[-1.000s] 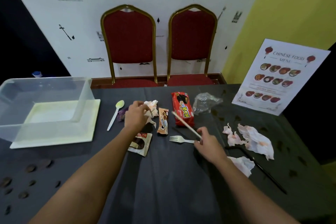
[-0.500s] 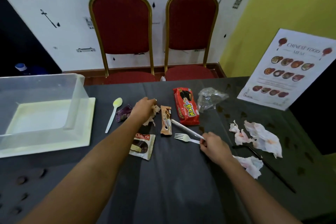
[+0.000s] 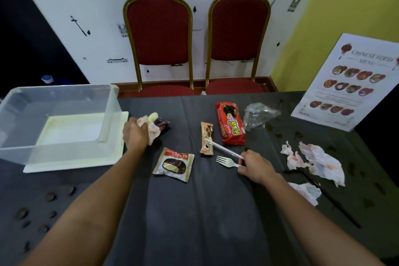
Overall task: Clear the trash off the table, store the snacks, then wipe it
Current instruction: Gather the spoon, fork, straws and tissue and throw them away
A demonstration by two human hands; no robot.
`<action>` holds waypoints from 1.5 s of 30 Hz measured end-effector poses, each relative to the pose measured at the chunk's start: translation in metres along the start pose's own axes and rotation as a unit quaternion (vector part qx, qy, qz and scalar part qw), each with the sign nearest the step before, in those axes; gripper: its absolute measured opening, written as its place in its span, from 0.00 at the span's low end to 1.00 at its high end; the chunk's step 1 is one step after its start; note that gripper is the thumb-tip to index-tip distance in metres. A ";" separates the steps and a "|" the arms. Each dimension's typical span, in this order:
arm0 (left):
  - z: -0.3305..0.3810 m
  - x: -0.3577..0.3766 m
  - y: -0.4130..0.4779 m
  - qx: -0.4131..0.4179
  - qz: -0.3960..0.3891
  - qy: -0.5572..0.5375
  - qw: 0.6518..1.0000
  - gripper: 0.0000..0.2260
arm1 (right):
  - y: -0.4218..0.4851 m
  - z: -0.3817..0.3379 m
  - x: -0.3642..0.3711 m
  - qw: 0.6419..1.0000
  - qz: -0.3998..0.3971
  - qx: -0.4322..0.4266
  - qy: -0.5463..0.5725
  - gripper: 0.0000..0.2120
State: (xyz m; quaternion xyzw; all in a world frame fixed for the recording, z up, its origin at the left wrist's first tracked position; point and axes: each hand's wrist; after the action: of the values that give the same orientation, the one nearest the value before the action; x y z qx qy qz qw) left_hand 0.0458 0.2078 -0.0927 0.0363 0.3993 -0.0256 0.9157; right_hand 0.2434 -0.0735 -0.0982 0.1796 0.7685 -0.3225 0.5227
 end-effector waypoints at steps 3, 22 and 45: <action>0.000 0.001 0.009 -0.078 -0.031 -0.050 0.995 0.17 | -0.001 -0.001 -0.004 1.000 -0.015 -0.014 -0.008 0.07; -0.018 0.012 0.036 0.036 -0.122 0.142 0.982 0.16 | 0.049 0.031 -0.043 0.918 0.241 0.236 0.209 0.15; -0.005 -0.004 0.042 0.079 -0.026 0.112 0.990 0.15 | 0.133 0.009 -0.036 0.869 0.174 0.314 0.340 0.15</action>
State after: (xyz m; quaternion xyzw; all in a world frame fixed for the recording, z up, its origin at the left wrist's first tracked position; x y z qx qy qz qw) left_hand 0.0427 0.2497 -0.0908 0.1005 0.4968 -0.0770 0.8586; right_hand 0.3453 0.0189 -0.1088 0.5632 0.7135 -0.3695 0.1927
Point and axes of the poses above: each hand's wrist, its own y-axis towards the middle knuckle, its own x-axis out of the palm, z = x × y, and after that the axes turned 8 degrees about z, right-handed
